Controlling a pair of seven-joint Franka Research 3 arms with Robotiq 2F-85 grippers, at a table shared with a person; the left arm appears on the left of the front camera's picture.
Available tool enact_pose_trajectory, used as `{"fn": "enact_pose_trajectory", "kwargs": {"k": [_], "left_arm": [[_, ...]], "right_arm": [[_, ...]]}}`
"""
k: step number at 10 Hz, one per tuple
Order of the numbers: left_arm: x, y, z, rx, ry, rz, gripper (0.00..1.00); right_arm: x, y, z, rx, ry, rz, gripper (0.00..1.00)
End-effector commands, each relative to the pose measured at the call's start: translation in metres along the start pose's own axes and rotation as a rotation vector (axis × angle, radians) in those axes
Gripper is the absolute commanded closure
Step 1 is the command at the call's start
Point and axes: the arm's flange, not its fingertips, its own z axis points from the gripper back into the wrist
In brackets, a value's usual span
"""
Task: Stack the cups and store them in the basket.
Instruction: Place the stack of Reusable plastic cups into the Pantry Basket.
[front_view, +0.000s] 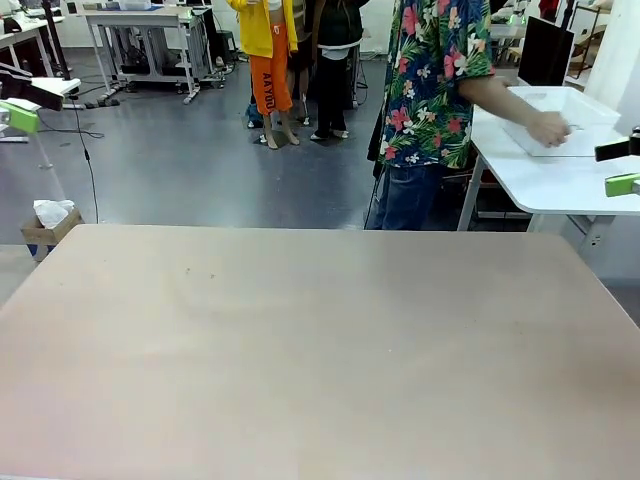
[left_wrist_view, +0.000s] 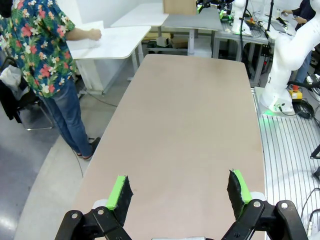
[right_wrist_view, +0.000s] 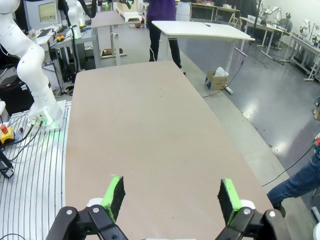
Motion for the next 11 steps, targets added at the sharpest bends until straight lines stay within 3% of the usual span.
{"fn": "enact_pose_trajectory", "kwargs": {"k": [1,11], "left_arm": [[0.0014,-0.0012,0.0012,-0.005,-0.006,-0.005,0.0],[0.0014,-0.0012,0.0012,-0.005,-0.006,-0.005,0.0]], "right_arm": [[0.0027,-0.001,-0.0003,-0.006,-0.031,-0.004,0.0],[0.0027,-0.001,-0.0003,-0.006,-0.031,-0.004,0.0]]}}
